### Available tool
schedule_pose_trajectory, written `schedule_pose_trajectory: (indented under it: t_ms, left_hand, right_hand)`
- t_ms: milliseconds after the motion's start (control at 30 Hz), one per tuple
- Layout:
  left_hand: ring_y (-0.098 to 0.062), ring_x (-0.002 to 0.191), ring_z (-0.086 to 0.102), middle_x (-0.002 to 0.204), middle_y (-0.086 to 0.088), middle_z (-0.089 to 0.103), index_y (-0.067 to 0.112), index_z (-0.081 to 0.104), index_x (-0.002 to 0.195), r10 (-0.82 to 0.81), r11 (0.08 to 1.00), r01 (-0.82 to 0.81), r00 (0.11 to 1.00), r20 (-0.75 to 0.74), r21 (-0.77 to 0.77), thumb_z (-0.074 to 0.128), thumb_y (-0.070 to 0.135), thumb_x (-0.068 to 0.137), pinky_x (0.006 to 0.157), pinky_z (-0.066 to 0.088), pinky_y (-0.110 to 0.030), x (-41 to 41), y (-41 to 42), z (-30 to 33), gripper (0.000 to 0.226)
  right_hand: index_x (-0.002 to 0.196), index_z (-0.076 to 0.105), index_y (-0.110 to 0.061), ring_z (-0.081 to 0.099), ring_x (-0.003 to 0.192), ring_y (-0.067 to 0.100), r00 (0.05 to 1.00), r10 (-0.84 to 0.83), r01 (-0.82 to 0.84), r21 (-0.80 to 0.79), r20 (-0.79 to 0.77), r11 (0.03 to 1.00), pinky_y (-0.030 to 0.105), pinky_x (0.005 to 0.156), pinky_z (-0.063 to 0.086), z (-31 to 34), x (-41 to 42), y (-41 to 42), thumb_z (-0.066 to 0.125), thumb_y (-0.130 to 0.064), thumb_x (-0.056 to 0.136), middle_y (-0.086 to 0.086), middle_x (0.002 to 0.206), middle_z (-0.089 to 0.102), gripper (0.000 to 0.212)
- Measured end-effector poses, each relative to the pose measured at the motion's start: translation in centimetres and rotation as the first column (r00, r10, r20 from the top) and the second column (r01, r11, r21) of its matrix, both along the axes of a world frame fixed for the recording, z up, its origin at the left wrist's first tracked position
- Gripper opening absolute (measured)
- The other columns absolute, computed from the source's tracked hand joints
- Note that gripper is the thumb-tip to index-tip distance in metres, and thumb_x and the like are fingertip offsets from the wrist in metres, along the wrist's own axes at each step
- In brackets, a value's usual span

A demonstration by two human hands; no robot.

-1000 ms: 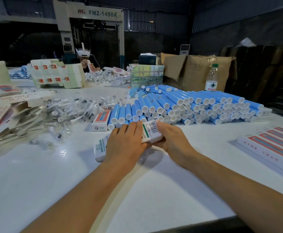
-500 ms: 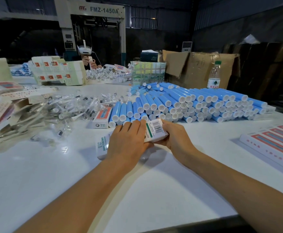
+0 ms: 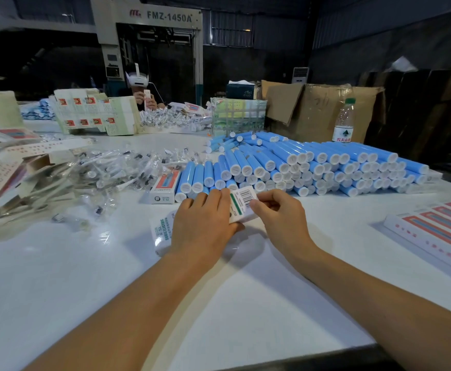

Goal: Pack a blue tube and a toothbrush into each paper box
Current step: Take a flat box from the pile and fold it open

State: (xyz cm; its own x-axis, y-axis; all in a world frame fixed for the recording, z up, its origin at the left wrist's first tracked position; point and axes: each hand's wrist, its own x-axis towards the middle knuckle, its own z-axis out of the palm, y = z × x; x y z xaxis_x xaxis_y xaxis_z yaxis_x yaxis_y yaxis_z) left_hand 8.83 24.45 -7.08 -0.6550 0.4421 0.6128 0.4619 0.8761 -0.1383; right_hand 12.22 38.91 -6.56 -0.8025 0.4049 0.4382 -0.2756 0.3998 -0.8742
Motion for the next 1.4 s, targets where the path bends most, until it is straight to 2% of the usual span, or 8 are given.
schedule_pose_trajectory:
  t_ms: [567,733,800,867,967,1100,1200,1400]
  left_hand:
    - [-0.021,0.116,0.046,0.133,-0.001,0.045,0.01,0.025,0.144,0.03,0.998,-0.031,0.999,-0.017,-0.052,0.036,0.061,0.092,0.088,0.035,-0.031,0.4,0.1,0.1,0.074]
    - [-0.018,0.117,0.043,0.134,0.003,0.041,0.017,0.021,0.144,0.008,0.999,-0.009,1.0,0.018,0.04,0.029,0.064,0.091,0.089,0.034,-0.029,0.6,0.0,0.8,0.072]
    - [-0.016,0.102,0.047,0.124,0.003,0.046,0.019,0.03,0.138,-0.027,0.982,0.014,0.997,0.066,0.189,0.026,0.067,0.087,0.075,0.036,-0.029,0.7,-0.4,1.8,0.07]
    - [-0.015,0.086,0.048,0.106,0.004,0.051,0.018,0.045,0.123,-0.17,0.88,0.095,0.978,0.122,0.466,0.023,0.071,0.083,0.06,0.033,-0.029,1.0,-0.9,3.0,0.07]
    - [-0.003,0.073,0.06,0.082,0.007,0.062,0.028,0.057,0.09,-0.499,0.408,0.088,0.855,0.141,0.909,0.032,0.067,0.088,0.058,0.043,-0.024,1.3,-1.4,4.4,0.046]
    - [-0.02,0.08,0.071,0.082,-0.003,0.074,0.025,0.063,0.095,-0.81,-0.199,-0.521,0.564,0.16,0.83,0.039,0.054,0.094,0.07,0.053,-0.038,0.3,-1.5,4.5,0.038]
    - [-0.035,0.096,0.064,0.105,-0.017,0.067,0.017,0.058,0.115,-0.882,-0.335,-0.717,0.467,0.065,0.612,0.043,0.052,0.095,0.084,0.049,-0.053,-0.1,-1.1,3.6,0.043]
    - [-0.031,0.083,0.063,0.095,-0.014,0.067,0.017,0.055,0.117,-0.858,-0.349,-0.732,0.501,0.116,0.585,0.042,0.054,0.094,0.062,0.051,-0.046,-0.1,-0.1,2.8,0.046]
  right_hand:
    - [0.073,0.056,-0.032,0.055,0.075,0.006,0.999,-0.006,0.012,0.106,-0.053,0.994,0.009,0.061,0.042,-0.1,0.6,-0.8,0.06,-0.009,0.091,0.0,0.087,0.061,0.029]
    - [0.087,0.064,-0.034,0.053,0.065,0.001,0.991,0.075,-0.091,-0.141,-0.114,0.986,0.015,0.059,0.043,0.5,0.7,-0.6,0.045,-0.018,0.099,-0.014,0.074,0.063,0.028]
    - [0.094,0.063,-0.033,0.054,0.07,0.002,0.983,0.085,-0.115,-0.184,-0.165,0.976,0.017,0.064,0.045,0.6,0.7,-0.4,0.041,-0.017,0.101,-0.015,0.076,0.063,0.028]
    - [0.098,0.061,-0.034,0.055,0.077,0.004,0.981,0.084,-0.107,-0.132,-0.174,0.985,0.017,0.069,0.044,0.4,0.7,-0.4,0.041,-0.015,0.101,-0.009,0.088,0.063,0.028]
    - [0.099,0.06,-0.035,0.054,0.081,0.001,0.986,0.099,-0.107,-0.061,-0.131,0.992,0.019,0.074,0.041,0.0,0.6,-0.4,0.042,-0.015,0.1,-0.006,0.096,0.061,0.027]
    - [0.108,0.058,-0.034,0.054,0.089,-0.003,0.977,0.194,-0.188,0.065,-0.086,0.98,0.017,0.078,0.041,-0.3,0.7,-0.9,0.044,-0.031,0.093,-0.018,0.099,0.057,0.02]
    - [0.121,0.05,-0.038,0.051,0.093,-0.002,0.965,0.264,-0.257,0.215,-0.001,0.942,0.011,0.077,0.041,-0.6,1.0,-1.7,0.041,-0.052,0.084,-0.02,0.105,0.052,0.041]
    - [0.143,0.029,-0.042,0.04,0.108,-0.01,0.95,0.267,-0.311,0.484,0.159,0.818,0.01,0.083,0.041,-1.3,1.1,-2.5,0.044,-0.066,0.076,-0.018,0.12,0.04,0.073]
